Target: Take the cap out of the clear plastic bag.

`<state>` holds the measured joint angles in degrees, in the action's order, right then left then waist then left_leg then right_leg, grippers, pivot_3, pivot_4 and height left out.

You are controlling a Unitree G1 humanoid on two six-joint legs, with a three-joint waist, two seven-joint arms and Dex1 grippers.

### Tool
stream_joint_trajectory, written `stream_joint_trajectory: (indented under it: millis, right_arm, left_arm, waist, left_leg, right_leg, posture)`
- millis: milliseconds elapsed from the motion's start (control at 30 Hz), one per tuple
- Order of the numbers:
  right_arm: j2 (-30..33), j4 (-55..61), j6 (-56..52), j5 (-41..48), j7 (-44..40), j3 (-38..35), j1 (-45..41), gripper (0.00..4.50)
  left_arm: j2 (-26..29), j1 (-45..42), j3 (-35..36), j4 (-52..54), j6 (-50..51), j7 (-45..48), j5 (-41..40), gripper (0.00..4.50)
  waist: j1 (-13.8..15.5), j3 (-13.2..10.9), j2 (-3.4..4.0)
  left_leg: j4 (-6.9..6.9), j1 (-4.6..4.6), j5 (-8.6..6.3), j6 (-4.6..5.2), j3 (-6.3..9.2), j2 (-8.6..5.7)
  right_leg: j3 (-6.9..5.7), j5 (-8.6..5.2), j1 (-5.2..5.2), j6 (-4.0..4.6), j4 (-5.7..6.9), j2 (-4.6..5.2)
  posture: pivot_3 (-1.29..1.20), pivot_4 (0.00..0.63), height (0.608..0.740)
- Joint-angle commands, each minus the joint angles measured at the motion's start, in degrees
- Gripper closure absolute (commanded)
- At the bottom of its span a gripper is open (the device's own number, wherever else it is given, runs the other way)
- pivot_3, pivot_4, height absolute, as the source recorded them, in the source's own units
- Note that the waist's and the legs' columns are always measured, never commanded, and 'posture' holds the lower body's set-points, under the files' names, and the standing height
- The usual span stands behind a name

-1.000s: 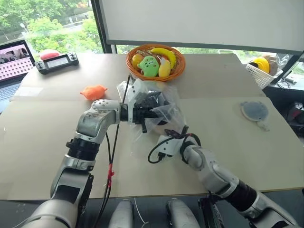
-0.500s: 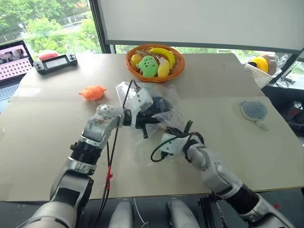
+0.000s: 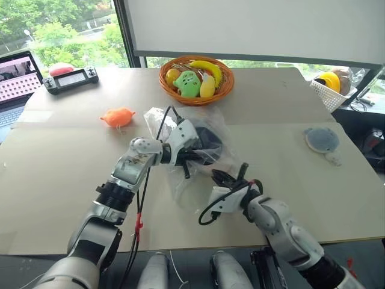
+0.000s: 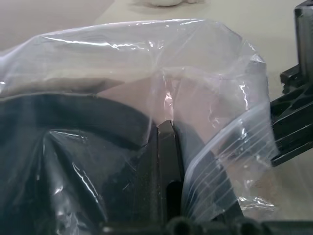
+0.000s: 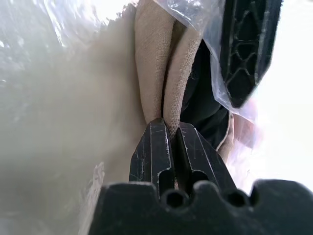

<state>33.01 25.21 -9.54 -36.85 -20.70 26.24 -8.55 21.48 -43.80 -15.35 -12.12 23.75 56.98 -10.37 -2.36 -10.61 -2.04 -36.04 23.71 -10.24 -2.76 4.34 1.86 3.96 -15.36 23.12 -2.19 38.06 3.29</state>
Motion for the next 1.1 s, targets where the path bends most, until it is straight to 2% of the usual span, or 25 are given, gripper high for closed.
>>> stream_joint_trajectory:
  millis: [33,167,300,467,600,700,767,867,967,1100]
  right_arm:
    - [-1.51,12.16,1.79,5.99,-3.29,-4.78,0.74,4.49]
    - [-5.68,20.51,-9.29,17.17,-11.82,-9.14,3.22,4.49]
    - [-7.11,27.74,-20.09,25.76,-18.39,-14.01,2.55,4.49]
    - [-7.97,33.90,-31.96,35.42,-22.33,-21.71,-0.22,4.49]
    - [-9.79,34.79,-41.37,48.94,-23.78,-32.32,-3.37,4.49]
    - [-6.95,34.79,-48.15,63.00,-25.66,-42.82,-4.83,4.49]
    - [-5.21,34.79,-51.15,70.24,-24.81,-47.38,-5.47,4.49]
    - [-5.02,34.46,-56.53,85.67,-21.87,-56.50,-5.97,4.49]
    - [-1.40,29.70,-53.73,106.25,-13.97,-62.81,-3.91,4.49]
    - [4.26,23.65,-44.23,129.83,-1.42,-65.58,-0.78,4.49]
  left_arm:
    - [0.48,0.48,0.00,-1.72,-0.25,-0.91,1.59,4.50]
    - [0.48,0.39,0.29,-2.32,-0.37,-0.93,1.68,4.50]
    - [0.51,0.20,0.40,-2.83,-0.57,-0.79,1.80,4.50]
    - [0.53,-0.23,0.53,-3.70,-1.07,-0.57,2.10,4.50]
    - [0.32,-0.62,0.78,-4.39,-1.43,-0.35,2.46,4.50]
    - [0.31,-0.81,0.86,-4.87,-1.88,-0.26,2.62,4.50]
    - [0.30,-0.92,0.87,-5.12,-2.12,-0.19,2.65,4.50]
    - [0.26,-1.14,0.94,-5.50,-2.43,-0.24,2.75,4.50]
    - [0.27,-1.14,1.07,-5.60,-2.62,-0.26,2.87,4.50]
    - [0.44,-1.08,1.28,-5.56,-2.85,0.02,3.10,4.50]
  waist:
    - [-0.01,0.00,0.00]
    - [-0.10,0.00,0.00]
    - [-0.04,0.00,0.00]
    - [0.05,0.00,0.00]
    - [0.04,0.00,0.00]
    - [0.10,0.00,0.01]
    - [0.23,0.00,0.01]
    - [0.29,0.00,0.01]
    - [0.28,-0.01,0.01]
    - [0.13,-0.01,0.01]
  left_leg:
    - [0.00,0.00,0.00,0.00,0.00,0.00]
    - [0.00,-0.01,0.00,0.00,0.00,0.01]
    - [-0.04,-0.03,0.00,0.00,0.02,0.00]
    - [-0.03,-0.03,0.00,0.00,0.03,0.01]
    - [-0.03,-0.03,0.00,0.00,0.03,0.01]
    - [-0.02,-0.03,0.00,0.00,0.03,0.01]
    - [-0.02,-0.01,0.00,0.00,0.03,0.00]
    - [0.02,0.00,0.00,0.00,0.04,0.01]
    - [0.02,0.01,0.00,0.00,0.03,0.00]
    - [0.02,-0.01,0.00,0.01,0.02,-0.01]
  right_leg:
    - [0.00,0.00,0.00,0.00,0.00,0.00]
    - [0.00,-0.03,-0.01,-0.06,0.01,-0.01]
    - [-0.01,-0.03,-0.06,-0.06,0.02,0.00]
    - [-0.02,-0.05,-0.06,-0.09,0.01,-0.01]
    - [-0.02,-0.05,-0.06,-0.09,0.01,-0.01]
    - [-0.02,-0.01,-0.06,-0.01,0.02,0.00]
    - [-0.02,0.02,-0.06,0.03,0.00,0.01]
    - [-0.03,0.03,-0.06,0.05,-0.01,0.00]
    - [-0.02,0.03,-0.05,0.05,0.00,0.02]
    - [-0.02,0.03,-0.08,0.05,0.00,0.03]
  posture:
    - [0.00,0.150,0.735]
    - [0.00,0.150,0.735]
    - [0.00,0.150,0.735]
    - [0.00,0.150,0.735]
    - [0.00,0.150,0.735]
    - [0.00,0.150,0.735]
    - [0.00,0.150,0.735]
    - [0.00,0.150,0.735]
    - [0.00,0.150,0.735]
    - [0.00,0.150,0.735]
